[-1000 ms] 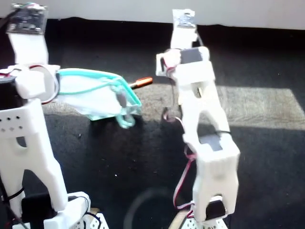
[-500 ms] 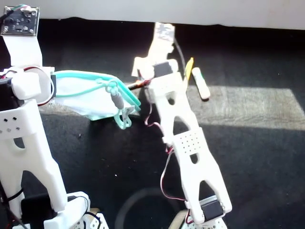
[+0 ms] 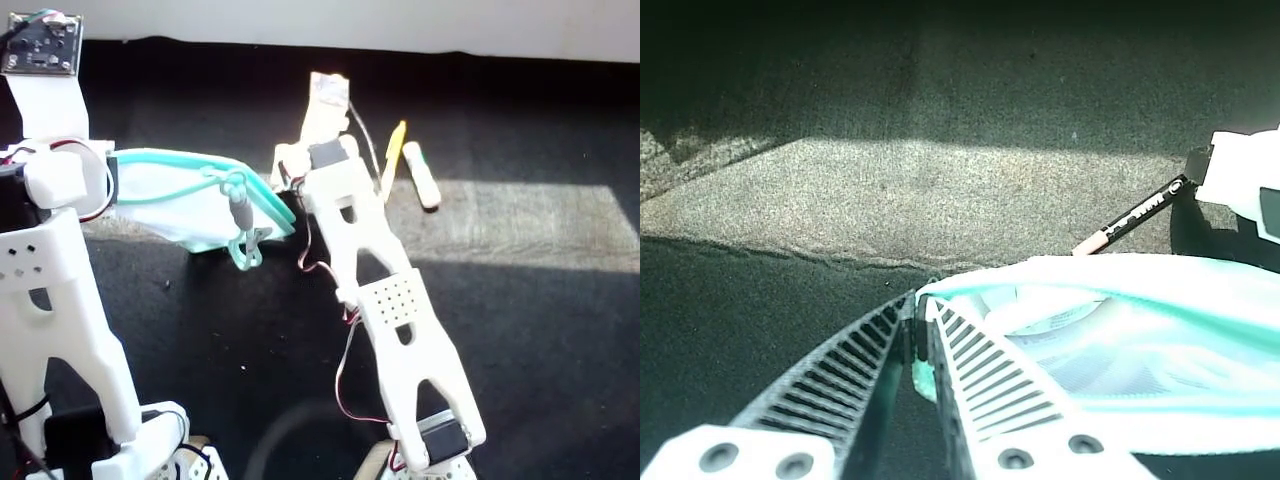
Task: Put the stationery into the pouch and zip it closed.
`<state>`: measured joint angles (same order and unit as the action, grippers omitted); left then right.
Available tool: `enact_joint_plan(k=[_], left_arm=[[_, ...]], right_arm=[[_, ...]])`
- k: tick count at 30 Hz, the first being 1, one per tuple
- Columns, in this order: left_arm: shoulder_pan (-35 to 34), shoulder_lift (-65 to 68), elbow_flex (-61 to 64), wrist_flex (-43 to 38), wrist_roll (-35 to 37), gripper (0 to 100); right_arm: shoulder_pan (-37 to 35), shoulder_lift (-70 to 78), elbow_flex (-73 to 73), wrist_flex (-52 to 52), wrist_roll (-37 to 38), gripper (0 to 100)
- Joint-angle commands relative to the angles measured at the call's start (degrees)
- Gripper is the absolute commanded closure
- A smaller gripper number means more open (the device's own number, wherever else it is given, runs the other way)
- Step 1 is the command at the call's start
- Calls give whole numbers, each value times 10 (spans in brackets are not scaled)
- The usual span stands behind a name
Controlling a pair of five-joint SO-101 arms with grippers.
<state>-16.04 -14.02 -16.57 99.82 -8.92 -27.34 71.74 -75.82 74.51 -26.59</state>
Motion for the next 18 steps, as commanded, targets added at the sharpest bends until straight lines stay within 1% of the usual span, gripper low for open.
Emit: enact_joint_plan(k=[1, 5, 10, 12, 15, 16, 18], left_arm=[[-2, 1, 8, 11, 0, 991], [0, 1, 8, 11, 0, 991], [1, 2, 8, 11, -1, 991], [0, 2, 8, 11, -1, 991], [-1, 2, 8, 11, -1, 991], [-1, 2, 8, 11, -1, 991], [-1, 2, 8, 11, -1, 991]], right_arm=[[45, -5, 8, 53, -1, 825], [69, -7, 7, 65, -1, 825], [69, -7, 7, 64, -1, 831], [69, -6, 7, 61, -1, 872], [76, 0, 7, 22, 4, 990], [80, 0, 9, 5, 25, 994], [83, 0, 8, -22, 90, 991]])
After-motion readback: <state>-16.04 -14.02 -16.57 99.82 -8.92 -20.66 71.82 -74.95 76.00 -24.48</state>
